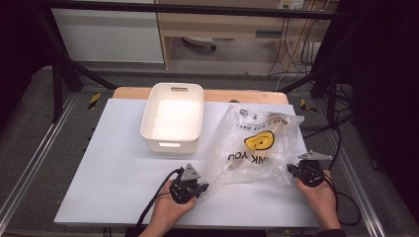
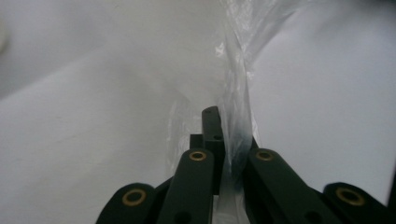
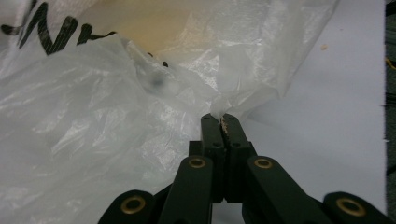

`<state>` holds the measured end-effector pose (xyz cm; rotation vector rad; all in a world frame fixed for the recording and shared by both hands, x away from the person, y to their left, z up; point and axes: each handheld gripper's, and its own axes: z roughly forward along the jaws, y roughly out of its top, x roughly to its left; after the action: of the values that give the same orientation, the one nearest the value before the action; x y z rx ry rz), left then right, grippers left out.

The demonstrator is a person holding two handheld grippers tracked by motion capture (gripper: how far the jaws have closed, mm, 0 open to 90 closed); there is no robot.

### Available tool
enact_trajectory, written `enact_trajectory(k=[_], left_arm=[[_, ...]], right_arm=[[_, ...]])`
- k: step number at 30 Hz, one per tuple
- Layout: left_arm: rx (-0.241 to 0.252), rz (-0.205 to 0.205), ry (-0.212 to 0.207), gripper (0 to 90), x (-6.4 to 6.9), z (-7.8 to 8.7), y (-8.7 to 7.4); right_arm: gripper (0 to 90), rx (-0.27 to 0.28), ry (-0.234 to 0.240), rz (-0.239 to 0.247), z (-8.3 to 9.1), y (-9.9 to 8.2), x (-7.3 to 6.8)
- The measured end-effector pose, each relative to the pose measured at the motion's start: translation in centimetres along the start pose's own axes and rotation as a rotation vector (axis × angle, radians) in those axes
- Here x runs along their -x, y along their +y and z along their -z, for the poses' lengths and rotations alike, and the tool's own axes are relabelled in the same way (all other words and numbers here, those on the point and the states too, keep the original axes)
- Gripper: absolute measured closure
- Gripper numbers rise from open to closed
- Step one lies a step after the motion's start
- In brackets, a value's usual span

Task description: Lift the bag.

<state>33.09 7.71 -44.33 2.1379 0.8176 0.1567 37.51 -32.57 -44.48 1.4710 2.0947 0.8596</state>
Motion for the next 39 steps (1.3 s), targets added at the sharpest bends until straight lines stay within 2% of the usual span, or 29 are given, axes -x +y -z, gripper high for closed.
enact_trajectory(k=[3,4,7,9,12,15,19,22,24,29,33,39], left_arm=[[0.002,0.008,-0.038,89.8,1.0,0.1,0.0],[0.002,-0.001,-0.040,89.8,1.3,0.2,0.0],[-0.001,-0.032,0.003,89.7,1.6,0.2,0.0],[-0.001,-0.028,0.022,89.4,1.3,0.1,-0.1],[0.011,-0.025,0.049,88.2,0.8,0.3,-0.4],[0.026,-0.035,0.094,81.6,0.5,0.6,-0.5],[0.062,-0.026,0.135,67.3,0.0,1.1,-0.4],[0.080,-0.015,0.160,56.5,-0.4,1.2,-0.2],[0.080,-0.014,0.182,48.3,-0.6,1.1,-0.1],[0.100,-0.007,0.219,40.9,-0.9,1.2,0.4],[0.119,-0.008,0.224,40.1,-1.2,1.3,0.8],[0.114,-0.011,0.238,39.8,-1.5,1.2,1.0]], right_arm=[[90.0,0.005,-0.015,-0.016,-0.2,0.1,0.8],[90.0,0.005,-0.016,-0.014,-0.2,0.1,1.0],[90.0,-0.001,0.002,-0.020,-0.1,0.1,0.9],[86.0,0.005,0.021,-0.008,0.4,0.1,0.3],[71.9,0.015,0.051,-0.004,1.3,-0.1,-0.7],[55.1,0.022,0.056,-0.001,2.0,-0.3,-1.7],[34.7,0.037,0.039,-0.019,2.7,-0.7,-2.2],[27.2,0.035,0.031,-0.038,2.9,-1.1,-2.3],[23.1,0.036,0.033,-0.048,3.0,-1.3,-2.2],[17.0,0.049,0.024,-0.054,3.4,-1.3,-2.4],[13.0,0.046,0.028,-0.067,3.9,-1.6,-2.7],[10.5,0.040,0.048,-0.077,4.4,-2.9,-2.8]])
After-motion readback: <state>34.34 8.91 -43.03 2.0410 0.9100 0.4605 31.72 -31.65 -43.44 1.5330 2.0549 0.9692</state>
